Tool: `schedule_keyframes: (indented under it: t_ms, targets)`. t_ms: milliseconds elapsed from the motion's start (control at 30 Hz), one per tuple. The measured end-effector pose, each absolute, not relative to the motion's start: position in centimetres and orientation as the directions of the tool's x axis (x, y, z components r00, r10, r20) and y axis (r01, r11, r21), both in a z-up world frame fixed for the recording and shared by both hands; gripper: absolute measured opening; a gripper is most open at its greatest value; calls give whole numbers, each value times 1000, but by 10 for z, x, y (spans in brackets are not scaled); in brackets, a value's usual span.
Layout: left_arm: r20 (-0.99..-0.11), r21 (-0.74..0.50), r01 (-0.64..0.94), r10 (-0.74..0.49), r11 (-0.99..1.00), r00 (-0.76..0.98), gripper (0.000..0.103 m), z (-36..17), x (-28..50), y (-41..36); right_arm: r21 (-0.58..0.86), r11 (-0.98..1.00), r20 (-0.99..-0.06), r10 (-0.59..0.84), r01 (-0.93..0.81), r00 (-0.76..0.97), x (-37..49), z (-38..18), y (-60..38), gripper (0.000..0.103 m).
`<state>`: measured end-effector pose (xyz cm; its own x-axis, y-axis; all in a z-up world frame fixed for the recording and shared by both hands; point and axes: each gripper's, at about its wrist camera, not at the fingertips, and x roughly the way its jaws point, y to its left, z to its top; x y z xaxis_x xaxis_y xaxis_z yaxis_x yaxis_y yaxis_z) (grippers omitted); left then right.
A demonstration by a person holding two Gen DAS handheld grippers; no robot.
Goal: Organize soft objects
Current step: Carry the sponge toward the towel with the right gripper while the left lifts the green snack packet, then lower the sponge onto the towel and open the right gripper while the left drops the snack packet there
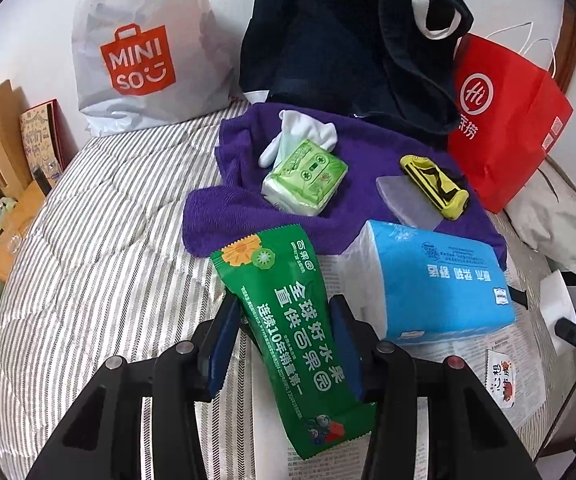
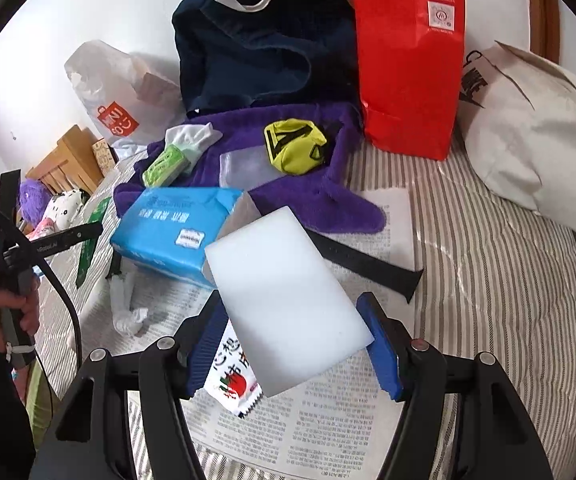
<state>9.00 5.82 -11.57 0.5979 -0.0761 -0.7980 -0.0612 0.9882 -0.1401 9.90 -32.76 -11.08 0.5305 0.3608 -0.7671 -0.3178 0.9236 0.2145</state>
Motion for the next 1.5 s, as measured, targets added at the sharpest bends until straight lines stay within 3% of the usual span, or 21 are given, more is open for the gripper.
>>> schedule_keyframes:
  t_ms: [967, 1500]
  targets:
    - [-752, -142, 8, -113, 990, 649, 44, -71, 140, 63, 193, 935, -741, 337, -296, 580, 167, -73, -288, 65]
    - [-763, -148, 34, -136, 988, 632, 44, -77, 195, 55, 186, 935, -779, 327, -301, 535, 238, -95, -259, 65]
